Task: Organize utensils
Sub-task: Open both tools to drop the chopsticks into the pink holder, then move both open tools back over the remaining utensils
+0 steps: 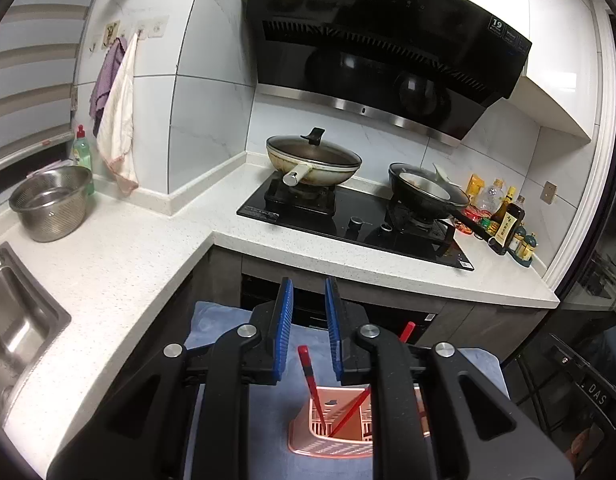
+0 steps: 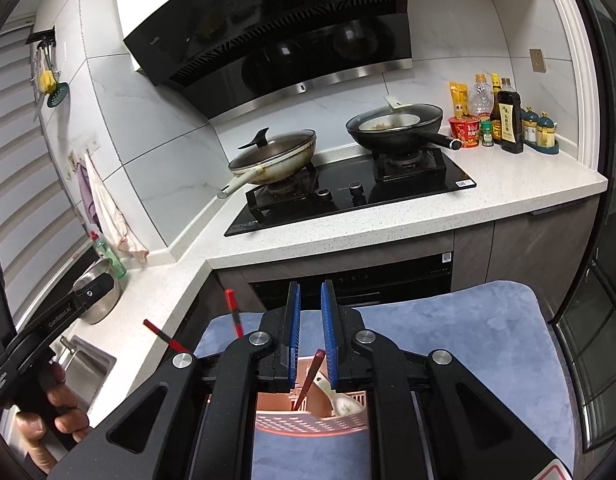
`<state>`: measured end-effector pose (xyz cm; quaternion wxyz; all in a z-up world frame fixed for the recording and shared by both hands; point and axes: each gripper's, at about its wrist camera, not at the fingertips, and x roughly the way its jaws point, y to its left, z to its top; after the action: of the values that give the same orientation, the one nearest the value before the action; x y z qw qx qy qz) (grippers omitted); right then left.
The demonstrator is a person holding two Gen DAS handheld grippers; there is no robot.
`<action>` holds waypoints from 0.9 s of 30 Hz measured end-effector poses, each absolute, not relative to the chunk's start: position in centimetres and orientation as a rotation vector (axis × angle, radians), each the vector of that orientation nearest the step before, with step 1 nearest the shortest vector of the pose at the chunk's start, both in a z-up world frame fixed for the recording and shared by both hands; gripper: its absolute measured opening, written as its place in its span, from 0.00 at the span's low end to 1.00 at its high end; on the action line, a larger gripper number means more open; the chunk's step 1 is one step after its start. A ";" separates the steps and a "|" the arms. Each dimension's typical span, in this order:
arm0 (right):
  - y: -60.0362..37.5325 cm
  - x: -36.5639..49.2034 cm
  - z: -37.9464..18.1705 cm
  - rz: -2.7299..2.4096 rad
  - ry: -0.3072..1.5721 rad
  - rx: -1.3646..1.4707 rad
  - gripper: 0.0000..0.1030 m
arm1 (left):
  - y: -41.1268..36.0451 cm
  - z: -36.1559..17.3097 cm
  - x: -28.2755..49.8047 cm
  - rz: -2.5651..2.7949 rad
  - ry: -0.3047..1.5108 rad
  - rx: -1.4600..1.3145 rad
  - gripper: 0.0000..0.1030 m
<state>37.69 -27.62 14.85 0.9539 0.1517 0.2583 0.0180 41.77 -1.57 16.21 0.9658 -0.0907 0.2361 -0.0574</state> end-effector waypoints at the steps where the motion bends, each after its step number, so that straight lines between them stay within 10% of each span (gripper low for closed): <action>1: -27.4 37.2 15.0 0.037 0.524 0.296 0.12 | -1.5 16.4 41.2 -0.120 0.471 -0.178 0.15; 27: -26.2 19.9 8.4 0.024 0.690 0.258 0.12 | -2.1 12.1 25.7 -0.133 0.589 -0.035 0.16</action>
<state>19.87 -26.17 8.41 0.9329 0.1262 0.3372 0.0116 25.70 -2.15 12.05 0.9546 -0.0174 0.2902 -0.0657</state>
